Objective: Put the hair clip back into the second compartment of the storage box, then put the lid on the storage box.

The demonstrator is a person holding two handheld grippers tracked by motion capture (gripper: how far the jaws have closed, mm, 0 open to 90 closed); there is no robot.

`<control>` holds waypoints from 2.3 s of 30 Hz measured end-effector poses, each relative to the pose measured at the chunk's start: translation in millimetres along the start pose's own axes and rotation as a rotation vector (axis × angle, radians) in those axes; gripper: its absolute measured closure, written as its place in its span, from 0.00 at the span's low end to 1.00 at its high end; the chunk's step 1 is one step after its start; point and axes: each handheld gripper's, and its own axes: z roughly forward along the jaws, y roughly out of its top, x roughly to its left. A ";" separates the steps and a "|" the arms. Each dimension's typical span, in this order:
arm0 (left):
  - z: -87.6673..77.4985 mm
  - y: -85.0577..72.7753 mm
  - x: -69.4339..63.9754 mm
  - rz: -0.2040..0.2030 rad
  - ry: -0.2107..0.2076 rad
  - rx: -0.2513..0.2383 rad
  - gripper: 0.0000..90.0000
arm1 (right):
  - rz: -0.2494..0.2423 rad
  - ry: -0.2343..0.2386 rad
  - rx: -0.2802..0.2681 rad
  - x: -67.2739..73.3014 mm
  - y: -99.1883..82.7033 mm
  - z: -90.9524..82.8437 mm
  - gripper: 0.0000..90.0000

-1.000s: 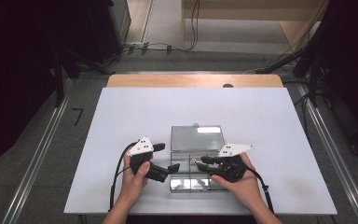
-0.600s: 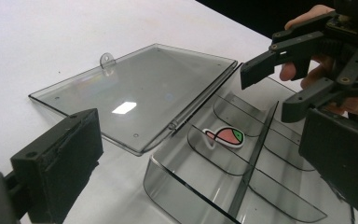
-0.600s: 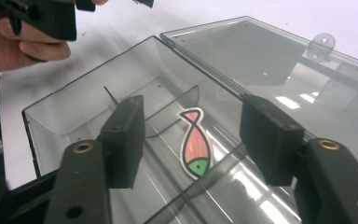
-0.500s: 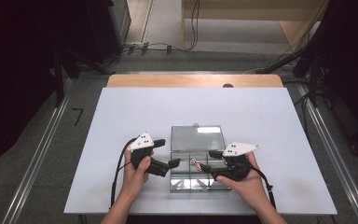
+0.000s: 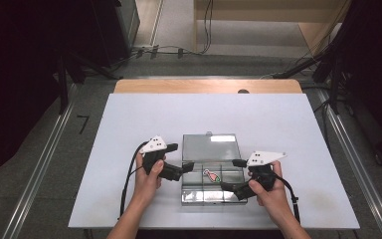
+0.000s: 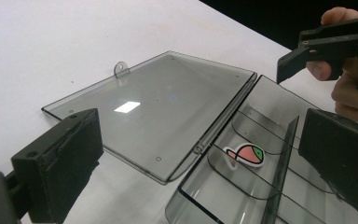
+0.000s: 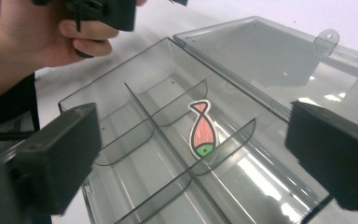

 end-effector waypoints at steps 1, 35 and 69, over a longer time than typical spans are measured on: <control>1.0 0.0 0.9 -0.002 0.001 0.001 0.00 | 0.001 0.002 -0.005 -0.7 -0.4 -1.5 0.00; 22.2 -1.6 24.0 -0.175 0.071 0.087 0.08 | 0.043 -0.069 -0.051 -21.5 -13.4 -18.7 0.00; 35.8 -5.3 23.7 -0.295 0.107 0.113 0.19 | 0.160 -0.142 -0.068 -52.8 9.0 -9.9 0.00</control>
